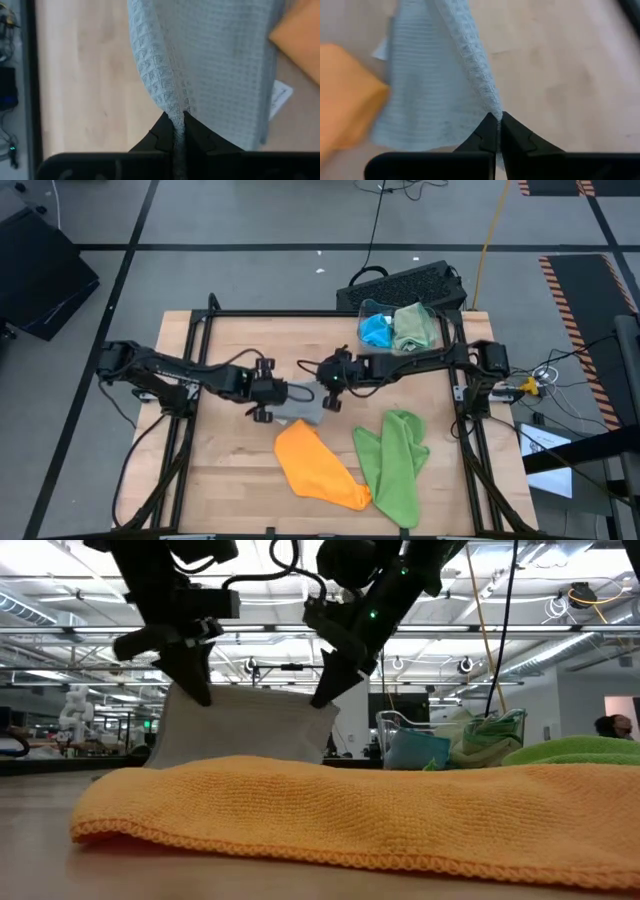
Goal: Fold microfiber towels
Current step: Fold the gray microfiber towel, then put the grey microfiber towel into the transparent bin
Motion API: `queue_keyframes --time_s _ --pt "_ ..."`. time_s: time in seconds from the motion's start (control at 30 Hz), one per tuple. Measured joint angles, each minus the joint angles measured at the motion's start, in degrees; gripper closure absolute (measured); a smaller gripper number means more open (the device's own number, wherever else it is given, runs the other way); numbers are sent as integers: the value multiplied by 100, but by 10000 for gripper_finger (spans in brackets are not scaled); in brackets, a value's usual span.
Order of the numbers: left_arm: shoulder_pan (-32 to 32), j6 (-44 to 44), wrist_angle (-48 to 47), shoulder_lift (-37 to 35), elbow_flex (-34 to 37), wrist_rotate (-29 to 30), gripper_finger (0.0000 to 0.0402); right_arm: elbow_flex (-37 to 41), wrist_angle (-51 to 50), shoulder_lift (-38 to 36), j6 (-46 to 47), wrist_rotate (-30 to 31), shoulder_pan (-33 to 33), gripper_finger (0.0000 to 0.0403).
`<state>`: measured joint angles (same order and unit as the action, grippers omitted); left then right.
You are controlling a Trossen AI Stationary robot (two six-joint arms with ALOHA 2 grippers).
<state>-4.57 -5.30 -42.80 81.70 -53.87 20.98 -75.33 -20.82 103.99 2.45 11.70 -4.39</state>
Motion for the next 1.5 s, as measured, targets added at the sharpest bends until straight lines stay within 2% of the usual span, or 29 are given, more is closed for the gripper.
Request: queue_keyframes --time_s 0.1,0.2,0.27,0.37,0.57,0.67,0.83,1.03,1.13,1.23,1.37,1.5 --pt "371 -422 215 -6 26 75 382 0 3 -3 -493 387 -134 399" --pt "782 -870 758 29 349 12 382 -11 82 65 -915 687 -243 399" --pt "940 -1048 1039 42 561 -71 382 -2 119 120 -1060 681 -266 399" --pt "991 -1093 987 29 600 -73 382 2 294 127 -942 606 -256 399" --pt "483 -556 879 -174 490 -118 382 25 331 125 -44 580 -7 399" --pt "73 -77 785 -163 517 -180 382 264 754 113 317 270 132 399" --pt "-381 380 1027 1 711 -161 382 789 1231 113 872 92 272 399" --pt "-644 1228 1531 199 1024 -460 373 1342 2081 113 841 -915 304 391" --pt "-691 1572 1672 220 1066 -662 345 1487 2170 114 1110 -1005 303 364" --pt "-694 1763 2041 213 1051 -978 298 1513 2183 117 1248 -1028 287 326" --pt "-664 2127 1836 165 961 -1404 228 1513 2199 92 1248 -1617 254 277" --pt "-567 2590 1328 -54 664 -2041 169 1510 2145 -69 1341 -2071 247 248"
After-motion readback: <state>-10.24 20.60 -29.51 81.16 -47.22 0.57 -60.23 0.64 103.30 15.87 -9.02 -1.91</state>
